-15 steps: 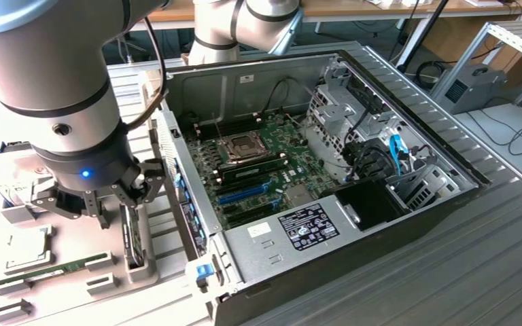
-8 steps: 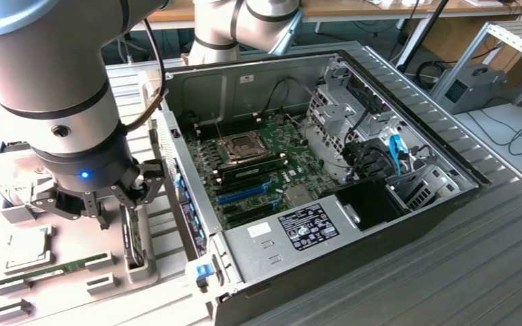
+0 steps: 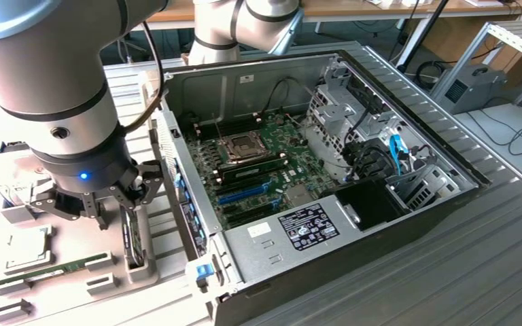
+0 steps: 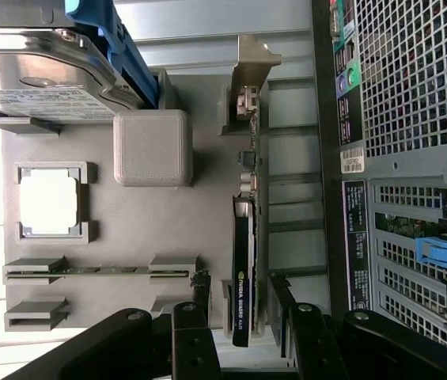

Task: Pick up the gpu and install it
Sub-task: 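Pick up the gpu and move the gpu toward the slot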

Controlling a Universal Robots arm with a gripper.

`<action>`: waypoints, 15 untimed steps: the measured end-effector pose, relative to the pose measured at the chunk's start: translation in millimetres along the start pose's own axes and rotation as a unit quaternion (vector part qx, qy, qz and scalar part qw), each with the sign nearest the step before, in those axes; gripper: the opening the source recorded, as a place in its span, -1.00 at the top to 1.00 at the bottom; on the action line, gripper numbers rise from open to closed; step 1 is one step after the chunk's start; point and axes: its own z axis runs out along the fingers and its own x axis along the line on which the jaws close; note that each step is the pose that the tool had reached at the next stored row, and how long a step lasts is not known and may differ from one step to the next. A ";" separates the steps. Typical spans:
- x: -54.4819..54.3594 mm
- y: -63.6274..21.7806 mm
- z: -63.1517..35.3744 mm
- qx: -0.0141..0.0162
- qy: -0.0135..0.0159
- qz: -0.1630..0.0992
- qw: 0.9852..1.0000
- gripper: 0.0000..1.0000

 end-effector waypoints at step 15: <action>-1.8 15.5 11.1 0.004 0.000 0.000 1.000 0.15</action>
